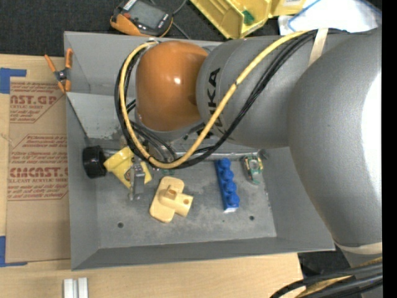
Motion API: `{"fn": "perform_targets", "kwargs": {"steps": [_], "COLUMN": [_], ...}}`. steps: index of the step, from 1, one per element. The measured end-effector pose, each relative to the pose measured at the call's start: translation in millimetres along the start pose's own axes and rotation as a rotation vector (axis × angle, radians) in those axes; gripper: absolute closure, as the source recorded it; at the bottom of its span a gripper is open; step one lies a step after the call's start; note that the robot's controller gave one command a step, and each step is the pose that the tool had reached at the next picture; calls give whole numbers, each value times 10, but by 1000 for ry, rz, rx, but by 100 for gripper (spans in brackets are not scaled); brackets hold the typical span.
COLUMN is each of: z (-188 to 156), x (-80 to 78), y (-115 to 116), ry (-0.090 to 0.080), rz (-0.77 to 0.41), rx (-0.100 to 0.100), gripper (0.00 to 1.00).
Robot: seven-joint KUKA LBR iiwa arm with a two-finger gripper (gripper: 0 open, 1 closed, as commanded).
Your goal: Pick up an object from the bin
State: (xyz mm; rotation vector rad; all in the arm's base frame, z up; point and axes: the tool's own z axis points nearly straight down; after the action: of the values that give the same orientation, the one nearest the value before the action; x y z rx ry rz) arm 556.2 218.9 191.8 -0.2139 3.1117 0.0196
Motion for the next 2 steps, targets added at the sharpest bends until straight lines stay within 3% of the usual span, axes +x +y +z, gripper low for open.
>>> {"fn": "perform_targets", "kwargs": {"steps": [2], "z": [48], "x": [-67], "y": [-1], "ry": [-1], "rz": [3], "rx": [-1], "gripper": [100]}}
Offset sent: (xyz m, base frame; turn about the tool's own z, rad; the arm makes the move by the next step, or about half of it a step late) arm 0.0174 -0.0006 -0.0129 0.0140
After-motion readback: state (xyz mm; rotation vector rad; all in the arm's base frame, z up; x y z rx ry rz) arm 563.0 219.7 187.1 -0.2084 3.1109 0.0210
